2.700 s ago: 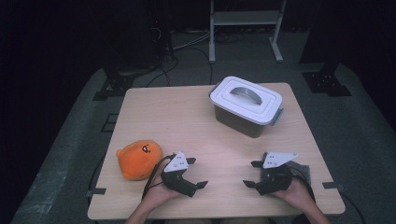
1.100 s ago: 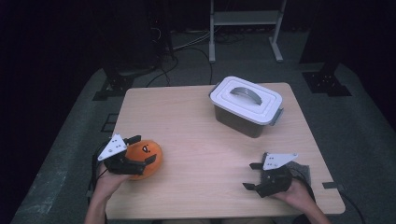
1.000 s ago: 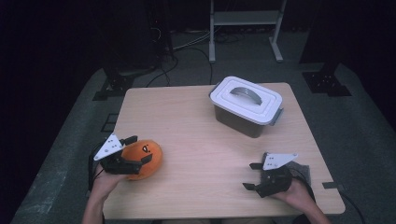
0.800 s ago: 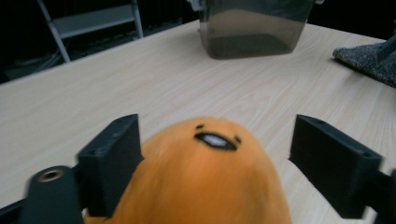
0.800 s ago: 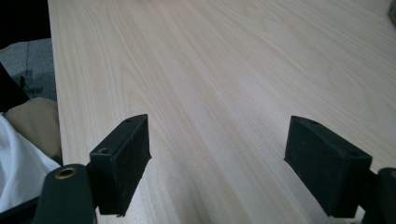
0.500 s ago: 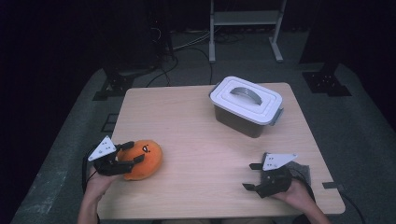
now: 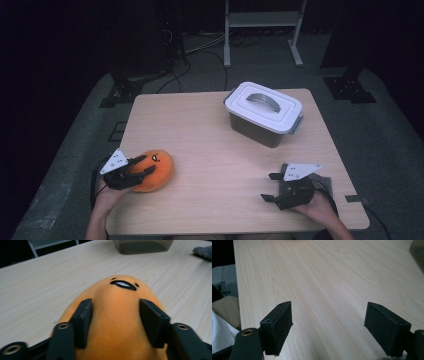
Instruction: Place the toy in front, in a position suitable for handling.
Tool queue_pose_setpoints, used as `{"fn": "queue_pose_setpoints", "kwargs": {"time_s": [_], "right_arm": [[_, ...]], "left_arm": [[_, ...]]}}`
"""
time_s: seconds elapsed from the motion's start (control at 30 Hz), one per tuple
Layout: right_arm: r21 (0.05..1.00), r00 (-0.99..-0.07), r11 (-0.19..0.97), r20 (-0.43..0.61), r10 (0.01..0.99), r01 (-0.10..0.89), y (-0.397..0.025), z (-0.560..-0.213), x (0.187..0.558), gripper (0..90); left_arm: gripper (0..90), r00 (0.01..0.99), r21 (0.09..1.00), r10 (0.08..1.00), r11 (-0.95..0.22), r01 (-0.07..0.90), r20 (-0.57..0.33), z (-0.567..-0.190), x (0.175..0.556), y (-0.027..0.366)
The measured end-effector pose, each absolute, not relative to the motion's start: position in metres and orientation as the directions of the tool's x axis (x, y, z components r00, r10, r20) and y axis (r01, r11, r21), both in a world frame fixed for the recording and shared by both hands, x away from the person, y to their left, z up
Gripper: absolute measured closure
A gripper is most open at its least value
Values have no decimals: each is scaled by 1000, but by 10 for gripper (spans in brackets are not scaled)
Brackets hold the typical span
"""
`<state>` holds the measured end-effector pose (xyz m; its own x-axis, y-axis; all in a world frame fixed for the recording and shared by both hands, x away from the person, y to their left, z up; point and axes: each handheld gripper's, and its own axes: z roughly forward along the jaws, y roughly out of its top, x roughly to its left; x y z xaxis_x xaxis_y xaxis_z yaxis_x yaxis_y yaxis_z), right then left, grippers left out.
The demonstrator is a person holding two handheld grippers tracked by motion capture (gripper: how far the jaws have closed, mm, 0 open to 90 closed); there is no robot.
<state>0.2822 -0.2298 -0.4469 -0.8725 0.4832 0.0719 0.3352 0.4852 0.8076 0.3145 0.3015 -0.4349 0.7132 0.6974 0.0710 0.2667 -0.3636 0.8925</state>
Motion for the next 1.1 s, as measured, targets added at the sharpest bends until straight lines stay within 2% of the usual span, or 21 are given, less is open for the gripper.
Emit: {"fn": "queue_pose_setpoints", "kwargs": {"time_s": [0.2, 0.5, 0.67, 0.8, 0.9, 1.0, 1.1], "right_arm": [[813, -871, 479, 67, 487, 331, -231, -446, 282, 208], [821, -864, 460, 77, 498, 338, -234, -445, 282, 208], [817, -866, 468, 73, 495, 336, -234, -445, 282, 208], [825, -865, 451, 85, 494, 339, -238, -443, 282, 208], [832, -859, 415, 133, 495, 368, -245, -441, 284, 222], [832, -841, 408, 120, 527, 375, -256, -438, 286, 222], [836, -826, 392, 121, 550, 384, -268, -435, 287, 222]], "left_arm": [[605, 719, 886, 686, -396, 242, 111, -430, 313, 296], [649, 720, 893, 685, -386, 230, 110, -424, 312, 296], [660, 764, 910, 640, -360, 205, 81, -416, 310, 287], [659, 795, 913, 600, -367, 180, 84, -409, 308, 269], [659, 825, 907, 556, -392, 156, 98, -405, 308, 250], [658, 847, 893, 519, -428, 138, 117, -401, 310, 231], [658, 869, 901, 486, -413, 132, 95, -399, 313, 217]]}}
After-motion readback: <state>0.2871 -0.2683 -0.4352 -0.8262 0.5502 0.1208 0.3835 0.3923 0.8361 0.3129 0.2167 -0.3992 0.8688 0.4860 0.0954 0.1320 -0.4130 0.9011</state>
